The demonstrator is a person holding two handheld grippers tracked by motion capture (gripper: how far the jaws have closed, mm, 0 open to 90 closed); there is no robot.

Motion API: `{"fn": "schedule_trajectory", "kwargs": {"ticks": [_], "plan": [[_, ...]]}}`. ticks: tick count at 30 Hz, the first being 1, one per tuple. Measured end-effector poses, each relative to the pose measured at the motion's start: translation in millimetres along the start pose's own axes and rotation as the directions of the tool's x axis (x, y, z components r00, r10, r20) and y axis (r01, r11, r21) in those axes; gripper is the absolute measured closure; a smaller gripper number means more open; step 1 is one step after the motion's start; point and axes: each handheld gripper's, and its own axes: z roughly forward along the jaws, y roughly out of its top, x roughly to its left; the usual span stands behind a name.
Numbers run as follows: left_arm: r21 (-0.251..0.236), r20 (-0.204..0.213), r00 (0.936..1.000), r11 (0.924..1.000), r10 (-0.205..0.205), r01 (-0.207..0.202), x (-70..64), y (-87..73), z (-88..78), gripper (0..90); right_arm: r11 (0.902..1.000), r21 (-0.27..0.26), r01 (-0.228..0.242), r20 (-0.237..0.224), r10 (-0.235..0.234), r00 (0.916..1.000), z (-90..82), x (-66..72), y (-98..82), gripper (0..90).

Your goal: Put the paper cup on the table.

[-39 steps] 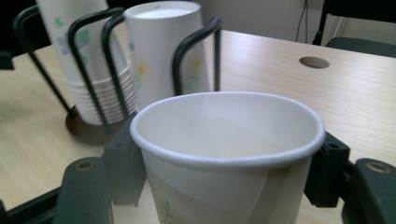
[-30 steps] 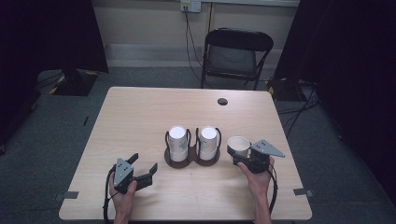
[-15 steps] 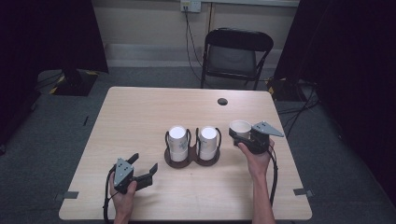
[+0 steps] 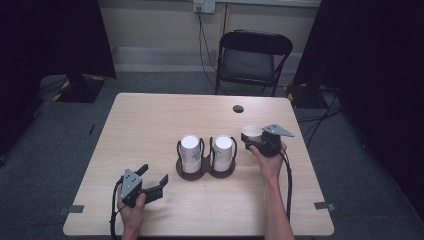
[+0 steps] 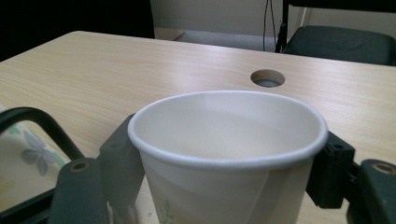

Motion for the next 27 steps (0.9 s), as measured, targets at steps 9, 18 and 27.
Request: {"fn": "schedule_trajectory", "kwargs": {"ticks": [9, 18, 27], "plan": [[-0.014, 0.001, 1.0000, 0.9999, -0.005, 0.005, 0.7, -0.5, -1.4, 16.2, 0.9992, 0.040, -0.005, 0.010, 0.005, 0.9999, 11.9, -8.4, -8.3, 25.5], [-0.022, -0.001, 1.0000, 0.9997, 0.005, -0.005, 0.3, -0.9, -2.4, 16.2, 0.9970, 0.078, -0.004, 0.010, 0.003, 0.9999, 17.2, -10.9, -13.8, 24.6], [-0.023, -0.003, 1.0000, 0.9997, 0.003, -0.003, 0.3, -0.9, -2.4, 16.2, 0.9963, 0.086, 0.001, 0.002, -0.001, 1.0000, 18.2, -8.9, -18.7, 24.0]]}}
